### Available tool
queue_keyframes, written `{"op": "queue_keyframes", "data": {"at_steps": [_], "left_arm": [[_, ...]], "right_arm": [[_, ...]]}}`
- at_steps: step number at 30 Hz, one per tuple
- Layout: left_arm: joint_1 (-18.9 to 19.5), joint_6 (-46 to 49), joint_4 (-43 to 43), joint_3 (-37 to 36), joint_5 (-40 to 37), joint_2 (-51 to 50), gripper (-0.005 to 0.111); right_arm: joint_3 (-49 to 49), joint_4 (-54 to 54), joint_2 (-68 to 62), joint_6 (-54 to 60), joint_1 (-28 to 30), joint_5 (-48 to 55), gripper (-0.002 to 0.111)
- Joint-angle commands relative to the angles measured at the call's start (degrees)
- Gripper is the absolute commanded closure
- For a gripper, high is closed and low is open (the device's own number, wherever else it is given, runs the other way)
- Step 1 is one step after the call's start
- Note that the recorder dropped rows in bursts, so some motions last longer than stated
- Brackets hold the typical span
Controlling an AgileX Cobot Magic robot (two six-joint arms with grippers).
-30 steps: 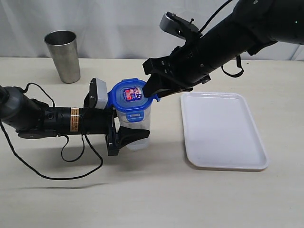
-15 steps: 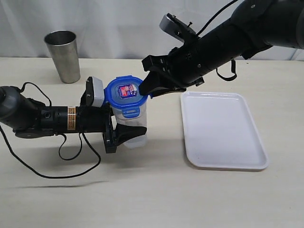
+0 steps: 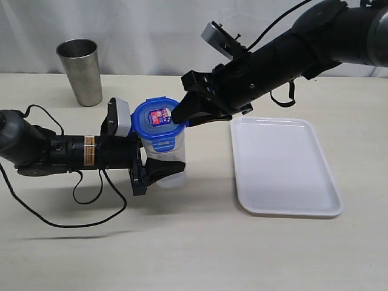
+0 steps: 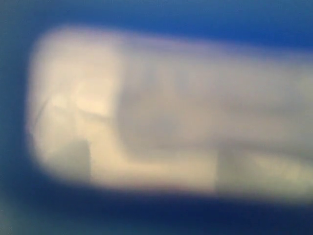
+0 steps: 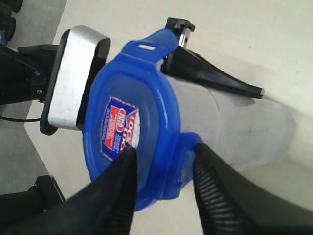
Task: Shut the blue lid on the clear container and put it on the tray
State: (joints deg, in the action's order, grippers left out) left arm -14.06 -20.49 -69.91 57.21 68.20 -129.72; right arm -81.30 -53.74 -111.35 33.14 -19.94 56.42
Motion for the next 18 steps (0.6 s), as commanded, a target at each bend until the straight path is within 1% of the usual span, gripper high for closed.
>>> {"op": "queue_keyframes", "data": {"at_steps": [1, 4, 9, 11, 18], "left_arm": [[-1.22, -0.23, 0.38, 0.27, 0.91, 0.77, 0.107], [-1.22, -0.33, 0.38, 0.27, 0.93, 0.77, 0.107], [-1.22, -0.33, 0.38, 0.27, 0.93, 0.77, 0.107], [-1.22, -0.33, 0.38, 0.27, 0.93, 0.77, 0.107], [-1.22, -0.44, 0.38, 0.27, 0.93, 0.77, 0.107]], "right_arm": [[0.64, 5.70, -1.45, 3.51, -1.24, 2.07, 0.073], [0.04, 6.86, 0.57, 3.51, -1.24, 1.84, 0.070], [0.04, 8.23, 4.33, 3.25, -1.24, 0.59, 0.057], [0.04, 8.28, 5.73, 3.51, -1.24, 0.43, 0.054], [0.04, 8.38, 12.82, 7.33, -1.24, -2.61, 0.054]]}}
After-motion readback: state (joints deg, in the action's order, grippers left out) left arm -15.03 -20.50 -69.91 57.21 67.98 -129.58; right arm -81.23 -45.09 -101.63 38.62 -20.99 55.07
